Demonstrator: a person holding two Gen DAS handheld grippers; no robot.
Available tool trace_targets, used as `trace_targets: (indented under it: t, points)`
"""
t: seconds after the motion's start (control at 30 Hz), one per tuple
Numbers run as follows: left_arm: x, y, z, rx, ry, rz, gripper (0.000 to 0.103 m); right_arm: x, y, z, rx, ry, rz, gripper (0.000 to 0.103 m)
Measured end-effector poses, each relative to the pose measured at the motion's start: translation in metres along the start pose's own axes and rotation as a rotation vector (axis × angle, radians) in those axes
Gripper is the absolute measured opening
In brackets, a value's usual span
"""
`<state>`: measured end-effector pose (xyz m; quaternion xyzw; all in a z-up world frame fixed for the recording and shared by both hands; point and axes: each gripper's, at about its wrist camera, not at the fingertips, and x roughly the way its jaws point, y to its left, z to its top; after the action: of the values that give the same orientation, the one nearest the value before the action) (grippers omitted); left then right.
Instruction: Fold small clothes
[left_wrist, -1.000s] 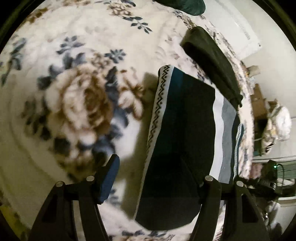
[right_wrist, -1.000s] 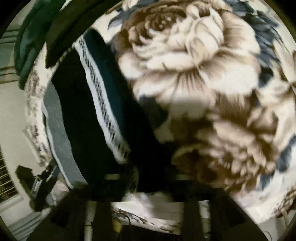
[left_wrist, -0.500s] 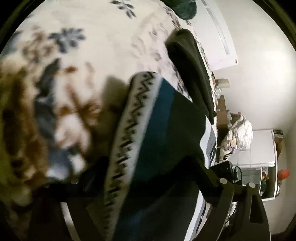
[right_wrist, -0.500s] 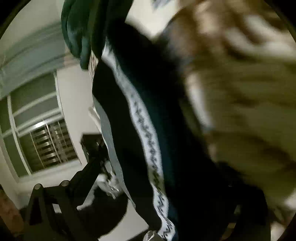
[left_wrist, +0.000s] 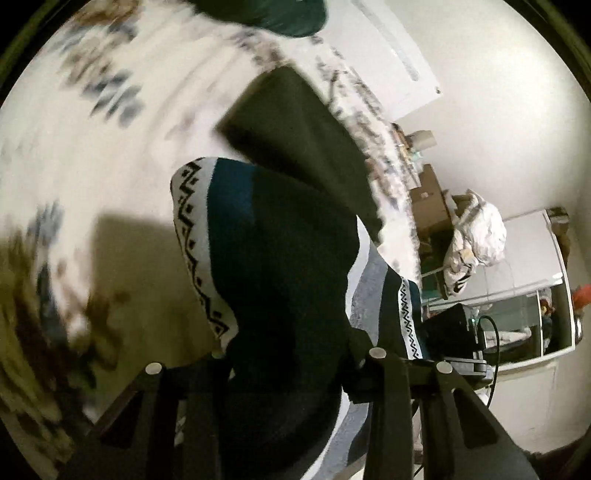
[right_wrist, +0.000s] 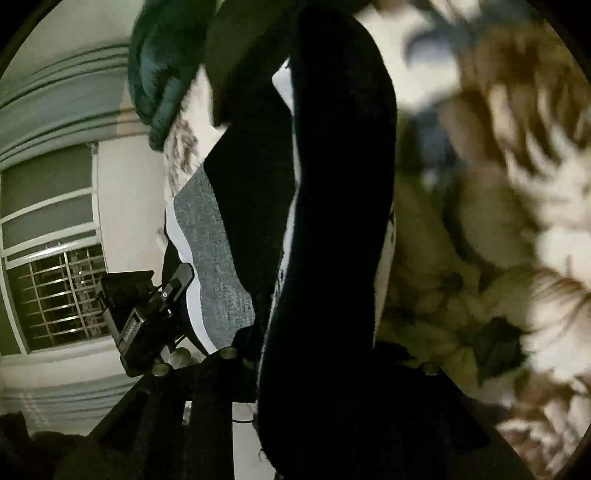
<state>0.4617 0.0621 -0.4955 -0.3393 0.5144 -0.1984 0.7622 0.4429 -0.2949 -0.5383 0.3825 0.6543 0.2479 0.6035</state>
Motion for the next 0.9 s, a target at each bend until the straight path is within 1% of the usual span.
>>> trace_targets:
  t: [0.07,0.1,0.23,0.27,0.3,0.37,0.4,0.43,0.47,0.53,0.57,0.6,0.63,0.7,0.77,0.8,0.83,0.87,0.9]
  points:
    - [0.002,-0.021,0.030,0.039,-0.003,-0.012,0.031,-0.035,0.014,0.006,-0.014,-0.037,0.020,0.026]
    - [0.006,-0.031,0.046,0.059,-0.004,-0.015,0.032,-0.057,0.024,0.015,-0.031,-0.069,0.019,0.026]
    - [0.033,-0.060,0.122,0.125,-0.015,-0.033,0.032,-0.099,0.058,0.073,-0.062,-0.155,0.011,0.026]
    - [0.045,-0.065,0.145,0.141,-0.015,-0.036,0.032,-0.108,0.062,0.090,-0.065,-0.176,0.009,0.026]
    - [0.055,-0.065,0.158,0.148,-0.011,-0.037,0.032,-0.116,0.067,0.112,-0.068,-0.199,0.004,0.026]
    - [0.085,-0.068,0.200,0.167,-0.002,-0.018,0.032,-0.125,0.071,0.154,-0.053,-0.233,-0.005,0.026]
    - [0.093,-0.064,0.211,0.175,0.004,-0.010,0.032,-0.130,0.069,0.176,-0.045,-0.244,-0.010,0.026]
    - [0.113,-0.062,0.230,0.185,0.018,0.012,0.032,-0.136,0.066,0.198,-0.035,-0.257,-0.024,0.026]
    - [0.122,-0.058,0.239,0.188,0.029,0.021,0.032,-0.135,0.064,0.217,-0.030,-0.264,-0.040,0.026]
    - [0.155,-0.045,0.262,0.195,0.081,0.079,0.033,-0.126,0.056,0.256,-0.004,-0.272,-0.072,0.026]
    - [0.165,-0.040,0.266,0.197,0.099,0.098,0.033,-0.123,0.051,0.270,0.003,-0.271,-0.088,0.026]
    - [0.180,-0.034,0.271,0.207,0.134,0.135,0.034,-0.120,0.044,0.285,0.010,-0.264,-0.109,0.026]
    - [0.186,-0.028,0.270,0.216,0.149,0.152,0.037,-0.119,0.038,0.295,0.020,-0.260,-0.125,0.026]
    - [0.187,-0.025,0.273,0.216,0.162,0.162,0.039,-0.116,0.030,0.310,0.030,-0.244,-0.136,0.026]
    - [0.180,-0.026,0.270,0.217,0.167,0.165,0.044,-0.115,0.029,0.314,0.030,-0.232,-0.149,0.030]
    - [0.174,-0.027,0.269,0.217,0.164,0.178,0.044,-0.119,0.030,0.312,0.019,-0.227,-0.168,0.037]
    - [0.165,-0.027,0.267,0.216,0.148,0.188,0.045,-0.115,0.036,0.303,0.006,-0.228,-0.208,0.046]
    - [0.159,-0.028,0.267,0.217,0.135,0.204,0.047,-0.120,0.039,0.297,-0.003,-0.237,-0.249,0.050]
    - [0.153,-0.030,0.267,0.225,0.118,0.232,0.051,-0.126,0.042,0.290,-0.022,-0.247,-0.305,0.060]
